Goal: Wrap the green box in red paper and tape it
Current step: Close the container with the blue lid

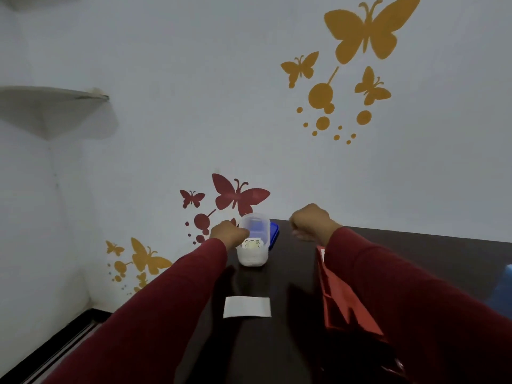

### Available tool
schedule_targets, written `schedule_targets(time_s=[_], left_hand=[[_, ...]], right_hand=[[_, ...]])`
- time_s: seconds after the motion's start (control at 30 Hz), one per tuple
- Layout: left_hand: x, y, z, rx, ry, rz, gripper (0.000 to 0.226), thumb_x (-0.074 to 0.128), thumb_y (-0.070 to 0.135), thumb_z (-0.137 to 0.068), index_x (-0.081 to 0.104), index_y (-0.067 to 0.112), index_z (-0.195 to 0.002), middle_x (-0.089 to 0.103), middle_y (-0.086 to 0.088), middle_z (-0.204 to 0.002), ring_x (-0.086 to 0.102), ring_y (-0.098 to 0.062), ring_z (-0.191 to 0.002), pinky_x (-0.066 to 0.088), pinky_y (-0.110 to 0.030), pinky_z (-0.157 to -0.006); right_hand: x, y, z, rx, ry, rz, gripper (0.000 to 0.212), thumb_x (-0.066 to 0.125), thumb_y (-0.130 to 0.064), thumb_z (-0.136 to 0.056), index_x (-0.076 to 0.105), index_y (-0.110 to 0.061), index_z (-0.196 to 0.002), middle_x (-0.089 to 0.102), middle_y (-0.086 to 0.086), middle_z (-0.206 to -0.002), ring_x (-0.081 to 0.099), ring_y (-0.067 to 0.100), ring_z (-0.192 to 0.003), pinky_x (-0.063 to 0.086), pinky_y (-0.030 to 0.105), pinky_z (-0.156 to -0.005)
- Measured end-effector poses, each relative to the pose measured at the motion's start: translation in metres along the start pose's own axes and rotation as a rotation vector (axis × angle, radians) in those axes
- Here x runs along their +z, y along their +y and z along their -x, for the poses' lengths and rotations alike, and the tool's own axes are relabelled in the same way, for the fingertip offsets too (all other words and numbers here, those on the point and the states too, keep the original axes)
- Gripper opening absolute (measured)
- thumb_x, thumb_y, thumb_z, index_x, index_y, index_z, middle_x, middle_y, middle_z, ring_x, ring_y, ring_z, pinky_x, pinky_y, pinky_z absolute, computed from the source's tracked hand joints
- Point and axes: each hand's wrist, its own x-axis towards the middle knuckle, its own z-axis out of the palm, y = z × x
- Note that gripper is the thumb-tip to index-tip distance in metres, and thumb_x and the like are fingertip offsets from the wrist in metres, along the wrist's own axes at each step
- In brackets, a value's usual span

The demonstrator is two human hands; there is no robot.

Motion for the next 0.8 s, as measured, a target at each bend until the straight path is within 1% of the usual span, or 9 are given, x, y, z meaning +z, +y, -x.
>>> schedule_targets(time_s=[0.07,0.2,0.27,0.33,0.43,0.53,0.6,0.67,0.8], left_hand=[[0.007,-0.006,-0.014,-0.039,-0.068,0.128,0.042,0.063,0.025,-0.091,0.059,0.0,-0.125,0.065,-0.01,-0.119,0.064,-0.029,-0.11,0.057,-0.034,-0.089],[0.008,-0.018,-0.036,-0.045,-0.045,0.284,0.046,0.051,0.029,-0.098,0.057,0.003,-0.136,0.063,-0.019,-0.132,0.062,-0.04,-0.12,0.056,-0.044,-0.096],[0.001,-0.026,-0.044,-0.085,-0.043,0.402,0.045,0.046,0.034,-0.098,0.056,0.005,-0.131,0.064,-0.017,-0.128,0.064,-0.04,-0.115,0.056,-0.049,-0.098],[-0.009,-0.039,-0.047,-0.167,-0.115,0.578,0.035,0.046,0.034,-0.096,0.059,0.011,-0.118,0.069,-0.014,-0.116,0.07,-0.033,-0.099,0.061,-0.047,-0.088],[-0.022,-0.056,-0.053,-0.241,-0.209,0.837,0.038,0.055,0.029,-0.09,0.058,0.013,-0.125,0.072,-0.018,-0.116,0.073,-0.034,-0.094,0.061,-0.042,-0.075],[-0.025,-0.068,-0.052,-0.228,-0.186,0.876,0.045,0.064,0.03,-0.085,0.058,0.015,-0.126,0.072,-0.015,-0.114,0.072,-0.032,-0.096,0.06,-0.037,-0.068],[-0.024,-0.074,-0.053,-0.211,-0.166,0.929,0.047,0.07,0.032,-0.082,0.06,0.015,-0.126,0.07,-0.013,-0.113,0.07,-0.031,-0.1,0.06,-0.039,-0.074],[-0.022,-0.075,-0.051,-0.192,-0.156,1.026,0.057,0.078,0.033,-0.076,0.061,0.015,-0.127,0.07,-0.014,-0.117,0.07,-0.033,-0.103,0.061,-0.042,-0.078],[-0.018,-0.06,-0.04,-0.205,-0.128,1.233,0.086,0.093,0.037,-0.048,0.066,0.015,-0.127,0.073,-0.017,-0.118,0.073,-0.039,-0.103,0.06,-0.055,-0.086]], right_hand=[[0.022,-0.005,-0.02,0.024,-0.032,-0.058,0.018,0.061,-0.003,-0.087,0.06,-0.006,-0.105,0.068,0.021,-0.109,0.067,0.031,-0.089,0.059,0.038,-0.068],[0.063,-0.009,-0.058,0.029,0.036,0.059,0.033,0.06,-0.011,-0.092,0.062,-0.002,-0.124,0.064,0.02,-0.13,0.064,0.036,-0.12,0.056,0.038,-0.097],[0.081,-0.002,-0.075,0.024,0.074,0.23,0.033,0.059,-0.015,-0.094,0.063,-0.001,-0.123,0.064,0.019,-0.13,0.062,0.034,-0.12,0.051,0.028,-0.088],[0.101,0.004,-0.085,0.021,0.048,0.369,0.038,0.065,-0.028,-0.093,0.063,-0.006,-0.123,0.064,0.016,-0.13,0.062,0.033,-0.118,0.049,0.03,-0.083],[0.129,0.015,-0.101,0.077,0.049,0.483,0.09,0.081,-0.067,-0.066,0.056,-0.012,-0.132,0.059,0.012,-0.132,0.058,0.033,-0.121,0.047,0.037,-0.08],[0.142,0.026,-0.135,0.159,0.051,0.38,0.144,0.093,-0.068,-0.028,0.042,-0.003,-0.146,0.054,0.014,-0.135,0.058,0.034,-0.123,0.053,0.038,-0.081],[0.137,0.018,-0.127,0.167,0.0,0.321,0.125,0.097,-0.056,-0.035,0.049,-0.005,-0.139,0.054,0.012,-0.134,0.057,0.031,-0.125,0.056,0.037,-0.088],[0.129,0.007,-0.111,0.144,-0.034,0.241,0.072,0.091,-0.033,-0.06,0.059,-0.005,-0.118,0.057,0.013,-0.123,0.059,0.031,-0.12,0.057,0.036,-0.092],[0.114,-0.015,-0.085,0.082,-0.079,-0.131,0.054,0.066,-0.002,-0.068,0.061,0.006,-0.121,0.065,0.021,-0.11,0.064,0.039,-0.1,0.06,0.044,-0.082]])
